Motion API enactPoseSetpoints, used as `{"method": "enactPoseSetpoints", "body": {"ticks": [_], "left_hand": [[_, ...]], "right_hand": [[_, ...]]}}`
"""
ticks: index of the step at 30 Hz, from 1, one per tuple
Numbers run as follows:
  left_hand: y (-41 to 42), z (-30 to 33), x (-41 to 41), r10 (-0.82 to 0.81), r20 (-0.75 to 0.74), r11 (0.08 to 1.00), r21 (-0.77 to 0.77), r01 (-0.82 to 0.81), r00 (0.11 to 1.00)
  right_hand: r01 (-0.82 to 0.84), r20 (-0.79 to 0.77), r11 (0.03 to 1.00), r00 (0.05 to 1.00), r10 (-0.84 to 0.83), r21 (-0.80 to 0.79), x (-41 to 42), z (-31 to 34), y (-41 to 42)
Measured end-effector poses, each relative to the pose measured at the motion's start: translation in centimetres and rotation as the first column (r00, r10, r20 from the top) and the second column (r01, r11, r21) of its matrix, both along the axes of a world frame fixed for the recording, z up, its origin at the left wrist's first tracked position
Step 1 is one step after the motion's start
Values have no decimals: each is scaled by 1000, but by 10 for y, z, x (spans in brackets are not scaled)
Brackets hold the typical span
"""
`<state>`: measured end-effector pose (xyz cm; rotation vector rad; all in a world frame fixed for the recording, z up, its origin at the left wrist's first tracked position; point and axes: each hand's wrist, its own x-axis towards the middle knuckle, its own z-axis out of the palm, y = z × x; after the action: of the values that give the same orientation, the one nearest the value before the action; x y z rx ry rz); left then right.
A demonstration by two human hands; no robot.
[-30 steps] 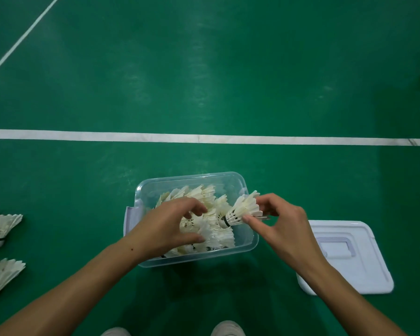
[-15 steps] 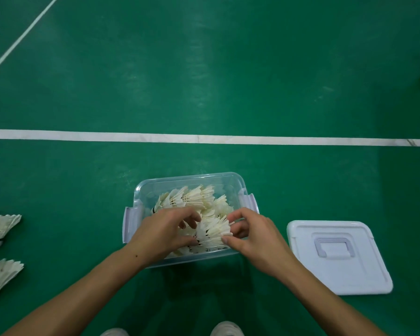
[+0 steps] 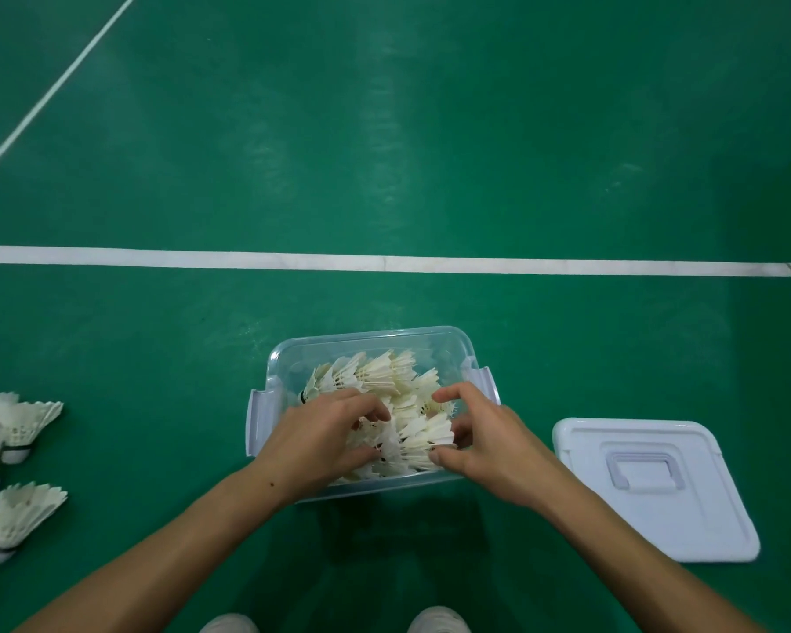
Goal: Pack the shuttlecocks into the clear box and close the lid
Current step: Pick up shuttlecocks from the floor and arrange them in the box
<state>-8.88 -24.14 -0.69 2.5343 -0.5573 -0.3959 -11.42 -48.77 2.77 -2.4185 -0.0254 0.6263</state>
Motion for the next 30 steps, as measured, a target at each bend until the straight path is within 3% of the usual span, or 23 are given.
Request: {"method": "enactPoseSetpoints", "body": {"ticks": [8, 11, 17, 24, 30], "left_hand": [[25, 27, -4, 142, -15, 958, -248, -141, 990], [43, 48, -7, 215, 23, 928, -317, -197, 976], [116, 69, -30, 348, 49, 889, -336, -313, 936], [216, 49, -66, 593, -7, 740, -389, -548, 805], [313, 23, -131, 779, -69, 562, -364, -743, 623]], "right_hand": [[-32, 235, 979, 969, 81, -203, 11, 42, -11], [-39, 318, 988, 944, 86, -152, 21, 55, 6], [-206, 327, 978, 924, 197, -6, 42, 55, 84], [-406, 335, 911, 870, 361, 71, 60, 35, 202], [-566, 312, 820, 797, 518, 86, 55, 16, 314]]}}
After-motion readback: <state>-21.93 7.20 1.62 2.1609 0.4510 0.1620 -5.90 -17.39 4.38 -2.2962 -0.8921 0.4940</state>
